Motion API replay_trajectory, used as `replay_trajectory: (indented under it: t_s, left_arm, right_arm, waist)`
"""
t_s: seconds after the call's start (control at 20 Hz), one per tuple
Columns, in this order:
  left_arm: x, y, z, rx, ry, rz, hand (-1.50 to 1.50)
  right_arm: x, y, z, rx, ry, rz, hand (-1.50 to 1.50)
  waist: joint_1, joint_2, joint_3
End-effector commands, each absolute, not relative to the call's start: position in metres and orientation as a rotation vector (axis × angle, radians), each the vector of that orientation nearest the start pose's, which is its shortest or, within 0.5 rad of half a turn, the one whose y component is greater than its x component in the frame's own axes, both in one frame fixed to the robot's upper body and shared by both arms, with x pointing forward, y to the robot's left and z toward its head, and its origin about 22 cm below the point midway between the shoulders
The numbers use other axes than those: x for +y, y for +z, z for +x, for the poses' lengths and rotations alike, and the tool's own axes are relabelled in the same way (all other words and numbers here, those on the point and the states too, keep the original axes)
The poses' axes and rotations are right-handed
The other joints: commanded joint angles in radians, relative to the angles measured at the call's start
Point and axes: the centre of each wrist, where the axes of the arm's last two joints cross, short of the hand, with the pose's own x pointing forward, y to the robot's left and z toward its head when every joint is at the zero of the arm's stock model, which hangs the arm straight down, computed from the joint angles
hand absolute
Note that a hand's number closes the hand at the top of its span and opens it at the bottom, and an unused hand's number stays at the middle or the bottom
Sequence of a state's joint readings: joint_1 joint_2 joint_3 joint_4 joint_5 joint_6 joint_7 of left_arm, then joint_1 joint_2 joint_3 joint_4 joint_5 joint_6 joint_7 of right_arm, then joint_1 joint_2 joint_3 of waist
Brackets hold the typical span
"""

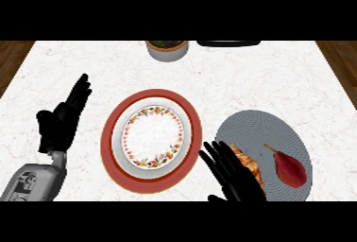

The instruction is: Pick the croissant from the placemat and place it in the plate

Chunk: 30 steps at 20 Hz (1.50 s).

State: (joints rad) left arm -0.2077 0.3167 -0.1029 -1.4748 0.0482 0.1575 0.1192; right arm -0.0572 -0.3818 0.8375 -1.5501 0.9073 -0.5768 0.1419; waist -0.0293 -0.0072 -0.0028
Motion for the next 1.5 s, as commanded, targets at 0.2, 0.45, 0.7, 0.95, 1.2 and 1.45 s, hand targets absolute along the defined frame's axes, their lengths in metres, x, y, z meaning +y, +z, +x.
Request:
replay_trajectory:
  t_s: [0.2, 0.45, 0.7, 0.95, 1.2, 1.45]
  left_arm:
    - [0.267, 0.041, 0.3, -1.541, -0.18, 0.268, 0.0]
    - [0.26, 0.038, 0.293, -1.549, -0.207, 0.224, 0.0]
    - [0.28, 0.046, 0.304, -1.564, -0.2, 0.214, 0.0]
    - [0.257, 0.043, 0.303, -1.559, -0.221, 0.233, 0.0]
    - [0.25, 0.029, 0.31, -1.557, -0.211, 0.223, 0.0]
    - [0.25, 0.038, 0.301, -1.551, -0.209, 0.206, 0.0]
  right_arm:
    - [-0.146, 0.027, 0.146, -1.574, 1.334, -0.968, -1.5]
    - [-0.129, 0.057, 0.136, -1.27, 1.416, -1.049, -1.5]
    - [-0.118, 0.083, 0.147, -1.112, 1.42, -1.08, -1.5]
    - [-0.107, 0.082, 0.162, -1.068, 1.436, -1.034, -1.5]
    - [-0.103, 0.066, 0.179, -1.013, 1.456, -1.041, -1.5]
    - [-0.126, 0.043, 0.178, -0.881, 1.501, -1.065, -1.5]
  waist:
    - [-0.018, -0.002, -0.003]
    - [0.009, 0.001, -0.002]
    - [0.028, 0.008, 0.001]
    - [0.028, 0.007, 0.003]
    - [0.027, 0.008, 0.003]
    - [0.028, 0.007, 0.003]
